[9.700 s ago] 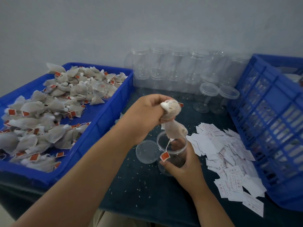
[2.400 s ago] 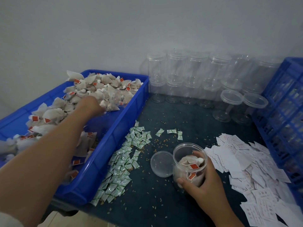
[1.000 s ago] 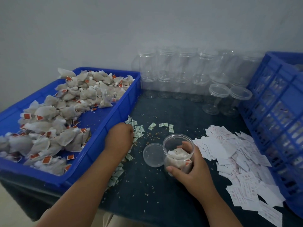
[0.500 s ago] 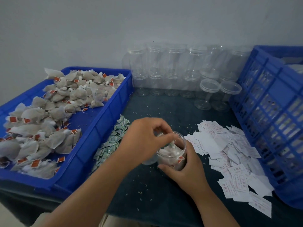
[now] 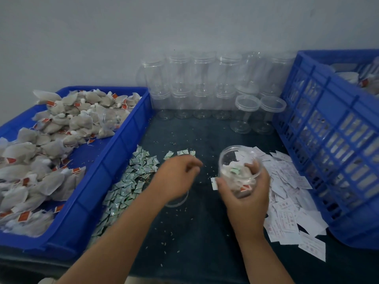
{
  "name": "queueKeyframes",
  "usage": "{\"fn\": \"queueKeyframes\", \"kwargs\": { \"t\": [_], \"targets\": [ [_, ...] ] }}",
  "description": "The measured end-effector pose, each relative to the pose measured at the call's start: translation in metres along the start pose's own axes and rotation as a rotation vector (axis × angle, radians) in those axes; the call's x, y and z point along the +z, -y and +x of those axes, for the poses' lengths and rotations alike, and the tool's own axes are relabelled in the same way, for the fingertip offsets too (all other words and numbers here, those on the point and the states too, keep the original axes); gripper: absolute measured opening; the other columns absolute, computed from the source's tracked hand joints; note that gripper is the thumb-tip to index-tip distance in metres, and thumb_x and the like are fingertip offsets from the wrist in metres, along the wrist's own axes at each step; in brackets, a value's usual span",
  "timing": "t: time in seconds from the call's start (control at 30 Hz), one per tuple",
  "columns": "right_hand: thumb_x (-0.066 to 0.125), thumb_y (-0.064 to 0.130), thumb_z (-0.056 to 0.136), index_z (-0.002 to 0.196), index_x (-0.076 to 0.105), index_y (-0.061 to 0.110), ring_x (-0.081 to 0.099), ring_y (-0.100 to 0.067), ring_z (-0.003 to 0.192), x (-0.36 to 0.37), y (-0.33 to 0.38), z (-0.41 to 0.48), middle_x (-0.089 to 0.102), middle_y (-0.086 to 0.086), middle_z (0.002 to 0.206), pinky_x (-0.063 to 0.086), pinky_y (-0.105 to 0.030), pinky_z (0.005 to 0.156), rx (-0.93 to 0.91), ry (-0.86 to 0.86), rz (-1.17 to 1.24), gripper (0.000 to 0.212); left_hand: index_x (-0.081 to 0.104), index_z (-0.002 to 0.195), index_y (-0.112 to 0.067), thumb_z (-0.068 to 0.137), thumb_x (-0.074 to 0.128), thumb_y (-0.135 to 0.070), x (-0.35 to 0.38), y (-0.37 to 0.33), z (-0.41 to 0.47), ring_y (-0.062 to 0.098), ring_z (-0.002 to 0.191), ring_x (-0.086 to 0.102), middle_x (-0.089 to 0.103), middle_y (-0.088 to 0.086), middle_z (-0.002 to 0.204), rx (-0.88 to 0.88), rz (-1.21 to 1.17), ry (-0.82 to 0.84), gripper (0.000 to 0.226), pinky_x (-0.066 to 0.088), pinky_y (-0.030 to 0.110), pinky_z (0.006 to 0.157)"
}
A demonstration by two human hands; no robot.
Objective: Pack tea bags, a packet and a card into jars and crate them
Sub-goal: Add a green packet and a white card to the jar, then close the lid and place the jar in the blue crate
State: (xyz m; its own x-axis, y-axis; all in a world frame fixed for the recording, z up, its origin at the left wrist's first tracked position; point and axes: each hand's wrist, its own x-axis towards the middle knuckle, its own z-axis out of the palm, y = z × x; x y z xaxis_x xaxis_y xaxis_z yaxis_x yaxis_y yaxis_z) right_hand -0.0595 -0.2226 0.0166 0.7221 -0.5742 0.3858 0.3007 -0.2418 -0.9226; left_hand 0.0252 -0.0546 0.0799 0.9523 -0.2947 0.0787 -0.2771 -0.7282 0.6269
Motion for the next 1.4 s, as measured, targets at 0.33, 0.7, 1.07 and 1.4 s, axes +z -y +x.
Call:
{"fn": "queueKeyframes", "kwargs": {
  "t": [0.33,0.7,1.07,1.4],
  "targets": [
    [0.09,0.063,0.069,0.131,0.046,0.061,0.066,-0.009,0.124,-0.006,-0.003,0.014,0.062,0.016,0.135,0.062,-0.047,0.102,0.054,-0.261,-0.028,0.075,0.068,0.092,-0.022,0.102,0.048,-0.054,0.079,-0.002,0.011,0.021,0.104,0.061,0.068,-0.005,0.102,0.32,0.579,0.024,0.039,0.041,0.036,0.082],
    [0.089,0.06,0.067,0.137,0.055,0.045,0.068,-0.004,0.12,0.001,0.0,0.008,0.066,0.021,0.129,0.06,-0.03,0.099,0.06,-0.069,0.0,0.079,0.072,0.092,-0.031,0.09,0.072,-0.034,0.04,0.0,-0.004,0.003,0.07,0.066,0.071,-0.015,0.075,0.007,0.03,-0.247,0.004,0.056,0.032,0.068],
    [0.093,0.061,0.064,0.133,0.054,0.05,0.07,-0.005,0.118,0.006,-0.002,-0.001,0.07,0.023,0.126,0.059,-0.022,0.093,0.045,0.231,-0.062,0.08,0.076,0.122,-0.027,0.102,0.061,-0.024,-0.038,-0.04,-0.021,0.025,0.141,0.047,0.056,-0.001,0.152,0.571,0.397,-0.198,0.026,0.052,0.051,0.1],
    [0.09,0.06,0.066,0.144,0.057,0.021,0.068,-0.015,0.127,0.004,0.006,-0.006,0.068,0.01,0.136,0.06,-0.048,0.102,-0.015,0.327,-0.111,0.093,0.061,0.139,-0.047,0.098,0.03,-0.036,-0.05,-0.036,-0.018,-0.012,0.147,0.017,0.031,-0.029,0.161,0.309,0.049,0.244,0.052,0.006,0.003,0.113]
  ]
}}
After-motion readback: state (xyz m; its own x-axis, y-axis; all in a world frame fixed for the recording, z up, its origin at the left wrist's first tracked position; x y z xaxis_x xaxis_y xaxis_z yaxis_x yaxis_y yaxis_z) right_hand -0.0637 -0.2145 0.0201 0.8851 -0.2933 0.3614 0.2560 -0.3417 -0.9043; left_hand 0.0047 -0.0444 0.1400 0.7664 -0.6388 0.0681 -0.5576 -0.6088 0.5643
